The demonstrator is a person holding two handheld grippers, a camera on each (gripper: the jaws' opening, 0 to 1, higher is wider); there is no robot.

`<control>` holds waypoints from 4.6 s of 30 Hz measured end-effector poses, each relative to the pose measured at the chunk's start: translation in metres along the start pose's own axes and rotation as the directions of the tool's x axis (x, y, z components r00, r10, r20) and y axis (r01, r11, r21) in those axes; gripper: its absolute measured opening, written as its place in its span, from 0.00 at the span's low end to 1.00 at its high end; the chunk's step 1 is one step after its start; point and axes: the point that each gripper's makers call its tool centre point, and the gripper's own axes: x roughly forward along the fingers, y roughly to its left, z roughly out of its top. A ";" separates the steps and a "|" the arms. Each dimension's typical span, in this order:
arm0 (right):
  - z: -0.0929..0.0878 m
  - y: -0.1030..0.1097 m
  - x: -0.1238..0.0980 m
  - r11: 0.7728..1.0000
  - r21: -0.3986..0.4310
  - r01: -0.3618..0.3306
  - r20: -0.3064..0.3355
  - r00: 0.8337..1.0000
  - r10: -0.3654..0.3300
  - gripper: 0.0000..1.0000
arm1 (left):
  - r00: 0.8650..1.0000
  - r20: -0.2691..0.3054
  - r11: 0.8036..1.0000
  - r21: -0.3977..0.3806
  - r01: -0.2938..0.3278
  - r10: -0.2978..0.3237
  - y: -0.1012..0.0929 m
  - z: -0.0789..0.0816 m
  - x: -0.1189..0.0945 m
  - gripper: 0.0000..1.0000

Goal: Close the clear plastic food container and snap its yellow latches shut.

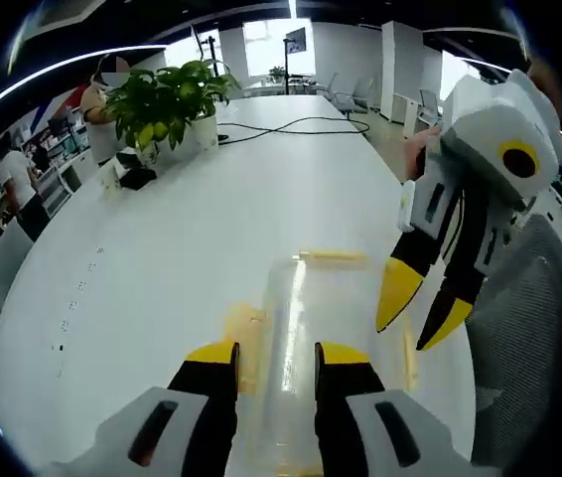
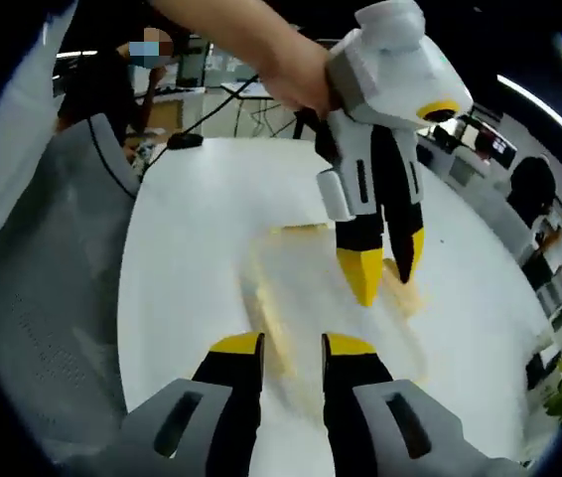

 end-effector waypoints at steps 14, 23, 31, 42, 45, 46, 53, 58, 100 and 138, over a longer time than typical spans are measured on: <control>-0.002 0.001 0.006 0.983 -0.169 0.077 -0.029 0.996 -0.083 0.23 | 0.989 -0.051 0.987 -0.080 0.137 -0.141 -0.002 -0.002 0.006 0.22; -0.003 0.001 0.006 0.978 -0.182 0.098 -0.035 0.994 -0.106 0.24 | 0.963 -0.108 0.962 -0.144 0.232 -0.248 -0.002 -0.003 0.011 0.22; -0.002 0.001 0.011 0.971 -0.212 0.107 -0.052 0.991 -0.120 0.26 | 0.904 -0.207 0.911 -0.263 0.317 -0.374 -0.014 -0.013 0.015 0.35; -0.003 0.001 0.011 0.968 -0.225 0.112 -0.062 0.990 -0.129 0.26 | 0.878 -0.247 0.906 -0.223 0.359 -0.409 -0.018 -0.010 0.014 0.34; -0.003 0.000 0.013 0.965 -0.241 0.108 -0.071 0.989 -0.129 0.26 | 0.870 -0.264 0.903 -0.231 0.363 -0.417 -0.017 -0.010 0.015 0.33; -0.003 0.000 0.014 0.959 -0.262 0.110 -0.077 0.988 -0.135 0.26 | 0.867 -0.272 0.903 -0.230 0.364 -0.419 -0.017 -0.009 0.015 0.33; -0.003 0.001 0.014 0.955 -0.270 0.121 -0.074 0.987 -0.146 0.26 | 0.856 -0.287 0.898 -0.238 0.370 -0.429 -0.017 -0.010 0.015 0.33; -0.002 0.000 0.014 0.954 -0.272 0.125 -0.077 0.985 -0.151 0.25 | 0.852 -0.296 0.897 -0.240 0.372 -0.432 -0.017 -0.011 0.014 0.32; 0.000 0.001 0.009 0.972 -0.194 0.131 -0.072 0.986 -0.147 0.28 | 0.893 -0.224 0.912 -0.231 0.340 -0.390 -0.024 -0.003 0.021 0.42; -0.007 -0.023 -0.029 0.943 0.290 0.164 -0.009 0.986 -0.169 0.24 | 1.000 0.013 0.880 -0.475 0.004 0.002 0.000 -0.031 -0.032 0.40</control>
